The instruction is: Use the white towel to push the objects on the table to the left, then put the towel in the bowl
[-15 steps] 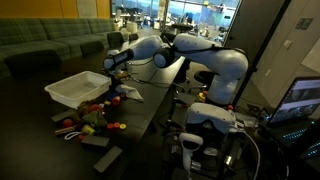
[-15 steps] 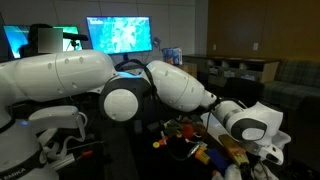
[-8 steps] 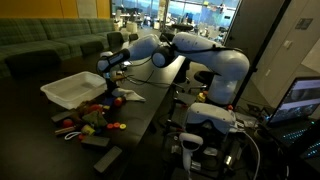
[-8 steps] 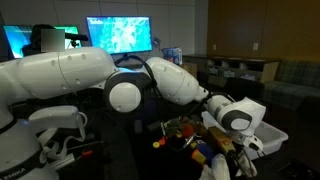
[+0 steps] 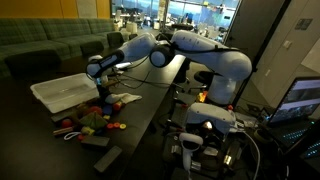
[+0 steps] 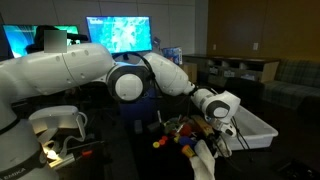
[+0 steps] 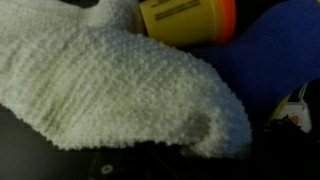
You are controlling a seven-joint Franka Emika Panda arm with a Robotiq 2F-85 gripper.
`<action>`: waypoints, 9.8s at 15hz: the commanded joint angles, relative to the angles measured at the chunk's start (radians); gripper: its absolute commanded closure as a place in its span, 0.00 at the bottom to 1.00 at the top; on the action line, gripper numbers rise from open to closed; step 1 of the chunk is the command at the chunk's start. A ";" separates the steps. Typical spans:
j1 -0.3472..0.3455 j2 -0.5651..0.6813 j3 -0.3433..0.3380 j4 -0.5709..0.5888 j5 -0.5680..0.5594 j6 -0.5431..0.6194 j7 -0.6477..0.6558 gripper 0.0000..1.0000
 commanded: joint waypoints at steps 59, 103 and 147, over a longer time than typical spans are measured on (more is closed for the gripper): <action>-0.133 -0.825 0.010 -1.245 0.101 0.961 -0.099 1.00; 0.505 -0.529 0.139 -0.985 0.016 0.798 0.520 1.00; 0.070 -0.817 0.234 -1.717 0.264 0.907 0.201 1.00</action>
